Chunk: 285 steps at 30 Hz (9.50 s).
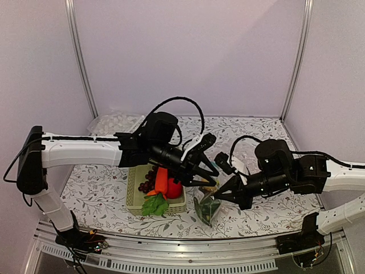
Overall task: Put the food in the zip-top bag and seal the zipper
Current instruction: Pass from the right arm to the left, then hold the zipper food storage bag at the center of the board, then hold the zipper from the zipper food storage bag, then zip the zipper of the food storage bag.
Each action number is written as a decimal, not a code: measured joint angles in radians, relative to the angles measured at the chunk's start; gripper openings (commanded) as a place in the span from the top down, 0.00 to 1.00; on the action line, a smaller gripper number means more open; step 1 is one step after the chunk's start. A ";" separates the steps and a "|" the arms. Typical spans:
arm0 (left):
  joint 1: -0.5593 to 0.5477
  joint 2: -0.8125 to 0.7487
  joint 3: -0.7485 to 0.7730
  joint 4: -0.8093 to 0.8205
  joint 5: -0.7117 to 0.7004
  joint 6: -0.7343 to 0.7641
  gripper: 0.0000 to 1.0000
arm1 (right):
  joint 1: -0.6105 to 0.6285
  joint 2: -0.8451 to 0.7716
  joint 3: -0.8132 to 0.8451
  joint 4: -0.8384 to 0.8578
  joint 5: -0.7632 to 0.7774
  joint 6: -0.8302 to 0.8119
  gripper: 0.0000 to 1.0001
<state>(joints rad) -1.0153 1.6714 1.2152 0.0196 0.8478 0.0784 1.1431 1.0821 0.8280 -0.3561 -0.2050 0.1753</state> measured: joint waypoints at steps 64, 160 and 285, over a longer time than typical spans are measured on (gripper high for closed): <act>-0.026 0.041 0.011 -0.116 -0.075 0.051 1.00 | 0.000 -0.122 -0.083 0.034 0.117 0.104 0.62; -0.027 0.024 0.332 -0.599 -0.240 0.182 1.00 | -0.030 0.041 0.146 -0.053 0.126 0.103 1.00; 0.132 -0.381 -0.241 -0.345 -0.460 -0.091 0.20 | -0.326 0.003 0.041 -0.129 0.270 0.284 0.88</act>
<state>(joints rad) -0.8833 1.2900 0.9741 -0.3252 0.3874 -0.0124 0.8169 1.0847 0.8688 -0.4854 0.0647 0.4591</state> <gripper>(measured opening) 0.765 0.055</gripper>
